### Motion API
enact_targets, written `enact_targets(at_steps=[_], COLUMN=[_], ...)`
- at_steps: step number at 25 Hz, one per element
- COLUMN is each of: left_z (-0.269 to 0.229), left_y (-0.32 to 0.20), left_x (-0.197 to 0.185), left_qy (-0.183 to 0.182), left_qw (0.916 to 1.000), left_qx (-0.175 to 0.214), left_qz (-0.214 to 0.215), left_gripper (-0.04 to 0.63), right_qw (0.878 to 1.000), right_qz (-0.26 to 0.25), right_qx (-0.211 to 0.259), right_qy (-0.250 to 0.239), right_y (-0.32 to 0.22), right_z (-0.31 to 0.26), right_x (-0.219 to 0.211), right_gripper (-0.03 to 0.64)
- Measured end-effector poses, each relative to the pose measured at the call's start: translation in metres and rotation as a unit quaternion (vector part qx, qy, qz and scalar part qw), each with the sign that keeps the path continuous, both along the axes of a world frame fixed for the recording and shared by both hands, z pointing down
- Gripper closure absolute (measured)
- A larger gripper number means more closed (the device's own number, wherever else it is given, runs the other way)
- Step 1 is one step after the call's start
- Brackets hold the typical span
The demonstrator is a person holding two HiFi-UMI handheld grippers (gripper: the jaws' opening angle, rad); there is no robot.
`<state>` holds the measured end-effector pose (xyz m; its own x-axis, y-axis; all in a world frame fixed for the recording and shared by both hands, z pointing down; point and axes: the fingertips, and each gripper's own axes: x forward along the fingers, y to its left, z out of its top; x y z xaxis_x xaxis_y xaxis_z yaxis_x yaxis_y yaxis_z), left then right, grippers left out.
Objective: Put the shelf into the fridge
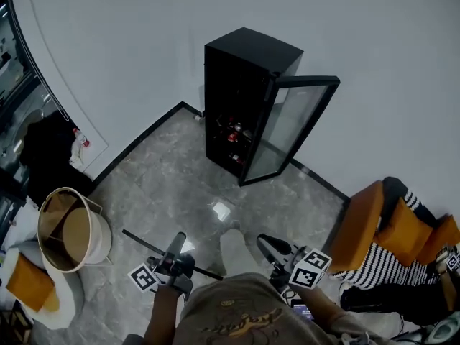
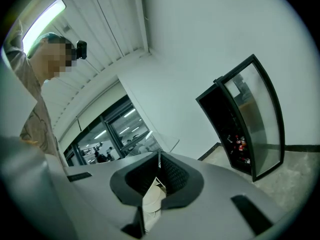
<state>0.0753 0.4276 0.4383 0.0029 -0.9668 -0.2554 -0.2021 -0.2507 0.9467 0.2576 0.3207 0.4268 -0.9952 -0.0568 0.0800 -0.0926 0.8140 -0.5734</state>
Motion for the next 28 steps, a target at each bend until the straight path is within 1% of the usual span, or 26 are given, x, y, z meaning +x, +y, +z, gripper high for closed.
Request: enact_targets(at_steps=[5, 9, 15, 22, 28], left_z=[0.005, 0.007, 0.006, 0.004, 0.009], left_y=[-0.015, -0.028, -0.052, -0.087, -0.134], left_x=[-0.007, -0.012, -0.028, -0.058, -0.085], left_qy=[0.007, 0.000, 0.004, 0.003, 0.005], left_qw=[1.0000, 0.9998, 0.9997, 0.9996, 0.9995], left_qx=[-0.003, -0.007, -0.006, -0.004, -0.004], left_qz=[0.006, 0.016, 0.024, 0.028, 0.030], left_gripper=[0.580, 0.580, 0.580, 0.580, 0.580], right_qw=[1.000, 1.000, 1.000, 1.000, 1.000], right_qz=[0.017, 0.022, 0.003, -0.015, -0.019], right_qx=[-0.005, -0.008, -0.002, 0.003, 0.005], right_qy=[0.016, 0.019, 0.025, 0.020, 0.018], right_y=[-0.019, -0.033, -0.054, -0.089, -0.138], right_z=[0.016, 0.022, 0.025, 0.021, 0.021], right_x=[-0.005, -0.012, -0.037, -0.076, -0.106], right_gripper=[0.588, 0.589, 0.588, 0.588, 0.588])
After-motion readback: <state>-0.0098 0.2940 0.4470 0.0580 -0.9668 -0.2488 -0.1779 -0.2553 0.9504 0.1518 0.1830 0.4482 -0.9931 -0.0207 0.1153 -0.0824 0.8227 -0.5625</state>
